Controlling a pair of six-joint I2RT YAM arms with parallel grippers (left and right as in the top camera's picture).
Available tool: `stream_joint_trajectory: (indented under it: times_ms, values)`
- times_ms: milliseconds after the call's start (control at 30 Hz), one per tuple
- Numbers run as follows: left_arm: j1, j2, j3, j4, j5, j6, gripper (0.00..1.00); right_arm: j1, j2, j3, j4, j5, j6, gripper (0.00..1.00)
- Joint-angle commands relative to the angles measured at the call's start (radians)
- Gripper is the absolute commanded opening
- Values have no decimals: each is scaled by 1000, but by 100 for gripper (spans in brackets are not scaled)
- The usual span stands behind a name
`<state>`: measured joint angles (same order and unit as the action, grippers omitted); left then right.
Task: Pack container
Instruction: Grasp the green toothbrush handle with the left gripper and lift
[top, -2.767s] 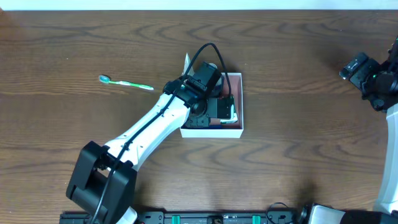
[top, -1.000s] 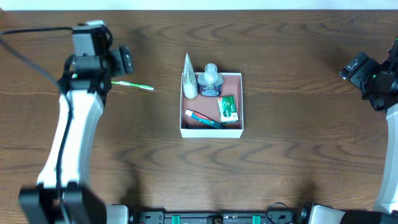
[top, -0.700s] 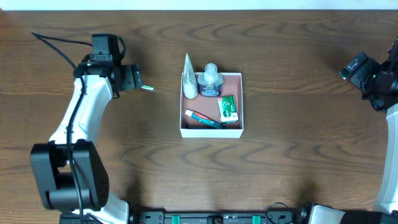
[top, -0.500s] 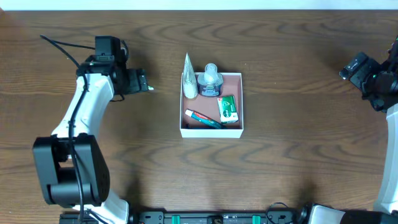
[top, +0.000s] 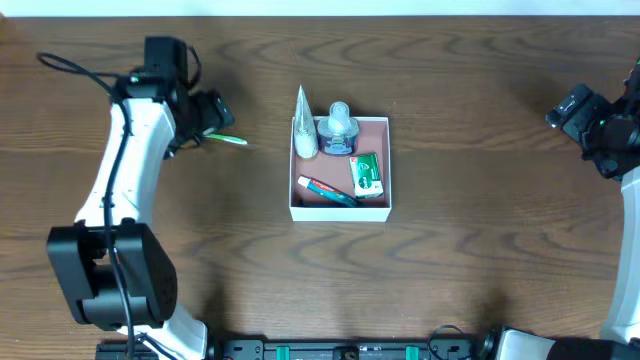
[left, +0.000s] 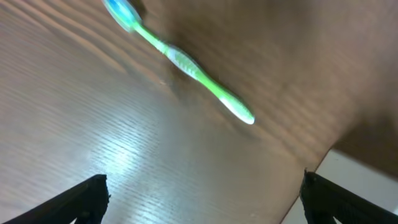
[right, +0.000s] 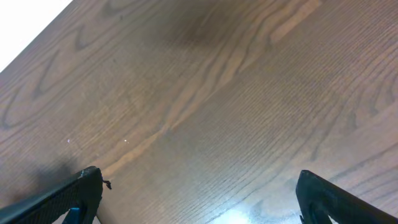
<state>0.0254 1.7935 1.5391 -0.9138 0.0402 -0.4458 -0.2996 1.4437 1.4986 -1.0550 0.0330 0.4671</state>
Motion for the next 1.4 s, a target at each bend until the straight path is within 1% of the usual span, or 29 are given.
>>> stream_joint_trajectory:
  times_ms: [0,233,333,667,900,1367]
  values:
    - [4,34,86,-51,-58,-70,98,-1,2,12,-2,0,11,99]
    - [4,193,255,-208,-11,-90,98,-1,2,12,-1,0,11,99]
    - [5,261,288,-231,10,-87,98,-1,2,12,-2,0,11,99]
    - [38,386,292,-214,31,-125,98,-1,2,12,-1,0,11,99]
    - [70,417,292,-207,31,-125,98,-1,2,12,-1,0,11,99]
    - [75,451,292,-142,27,-125,98,-1,2,12,-1,0,11,99]
